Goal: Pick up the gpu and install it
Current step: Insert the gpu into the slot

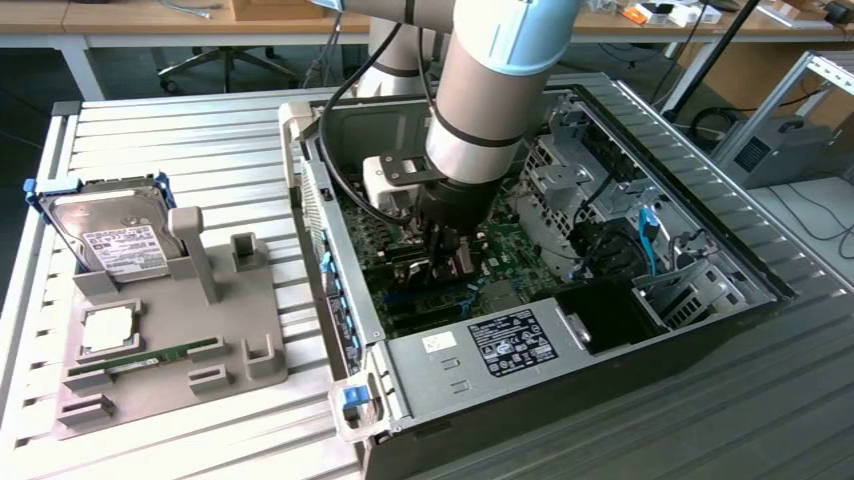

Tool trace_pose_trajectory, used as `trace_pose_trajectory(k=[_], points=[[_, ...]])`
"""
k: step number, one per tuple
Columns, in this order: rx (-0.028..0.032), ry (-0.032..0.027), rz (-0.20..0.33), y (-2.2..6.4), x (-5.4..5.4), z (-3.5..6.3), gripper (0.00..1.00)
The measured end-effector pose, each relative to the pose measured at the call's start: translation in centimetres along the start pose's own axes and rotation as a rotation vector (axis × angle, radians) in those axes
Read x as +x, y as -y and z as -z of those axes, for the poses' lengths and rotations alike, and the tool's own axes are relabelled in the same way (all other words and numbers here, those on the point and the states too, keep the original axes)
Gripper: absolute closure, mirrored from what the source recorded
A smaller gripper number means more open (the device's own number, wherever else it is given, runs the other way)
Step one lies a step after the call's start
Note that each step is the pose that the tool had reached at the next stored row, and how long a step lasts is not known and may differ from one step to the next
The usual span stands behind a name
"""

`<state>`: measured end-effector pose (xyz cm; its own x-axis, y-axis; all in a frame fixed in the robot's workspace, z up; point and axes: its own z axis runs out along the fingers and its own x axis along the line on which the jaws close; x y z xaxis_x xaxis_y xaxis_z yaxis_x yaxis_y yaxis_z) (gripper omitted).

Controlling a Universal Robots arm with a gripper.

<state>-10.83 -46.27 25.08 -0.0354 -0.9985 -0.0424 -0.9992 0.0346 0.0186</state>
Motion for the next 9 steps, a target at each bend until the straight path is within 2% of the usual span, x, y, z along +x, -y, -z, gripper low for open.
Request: trace_pose_trajectory(k=[9], points=[[-0.0001,0.0000,0.000,-0.04,0.01,-0.22,0.72]])
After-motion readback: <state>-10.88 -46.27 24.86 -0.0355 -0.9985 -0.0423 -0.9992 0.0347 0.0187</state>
